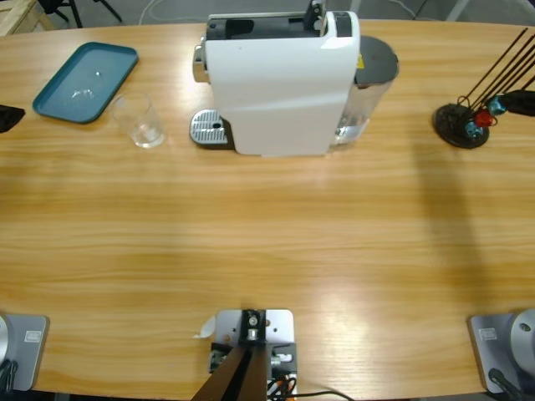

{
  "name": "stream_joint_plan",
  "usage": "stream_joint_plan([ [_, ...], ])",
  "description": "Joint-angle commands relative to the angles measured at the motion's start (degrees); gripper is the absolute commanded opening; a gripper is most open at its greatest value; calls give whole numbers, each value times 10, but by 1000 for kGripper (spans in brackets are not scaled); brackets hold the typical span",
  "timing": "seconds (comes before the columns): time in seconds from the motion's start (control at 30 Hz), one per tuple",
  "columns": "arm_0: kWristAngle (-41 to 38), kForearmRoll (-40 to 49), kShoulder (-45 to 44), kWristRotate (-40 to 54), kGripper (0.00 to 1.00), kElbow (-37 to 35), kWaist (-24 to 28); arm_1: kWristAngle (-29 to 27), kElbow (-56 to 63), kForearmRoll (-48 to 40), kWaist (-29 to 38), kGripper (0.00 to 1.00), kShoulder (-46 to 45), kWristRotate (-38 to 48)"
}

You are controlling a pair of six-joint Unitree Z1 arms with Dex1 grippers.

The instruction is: Pour coffee

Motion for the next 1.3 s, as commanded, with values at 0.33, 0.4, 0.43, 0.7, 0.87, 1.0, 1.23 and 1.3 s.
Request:
stream_joint_plan([
  [0.33, -12, -13, 33, 8, 950, 26, -4, -19, 21, -79, -46, 646, 110, 16],
  [0.4, -12, -13, 34, 8, 950, 26, -4, -19, 23, -89, -47, 646, 124, 20],
  [0.43, -12, -13, 34, 8, 950, 26, -4, -19, 23, -94, -48, 646, 132, 22],
  [0.7, -11, -13, 39, 8, 950, 25, -4, -29, 32, -122, -49, 646, 174, 38],
  [0.87, -11, -14, 40, 8, 950, 25, -4, -34, 32, -124, -53, 588, 179, 41],
  [1.0, -11, -14, 40, 8, 950, 26, -4, -33, 31, -127, -59, 442, 183, 41],
  [1.23, -11, -15, 45, 8, 950, 25, -4, -15, 31, -134, -60, 0, 193, 34],
  [1.3, -11, -15, 45, 8, 950, 25, -4, -5, 30, -136, -59, 0, 197, 32],
])
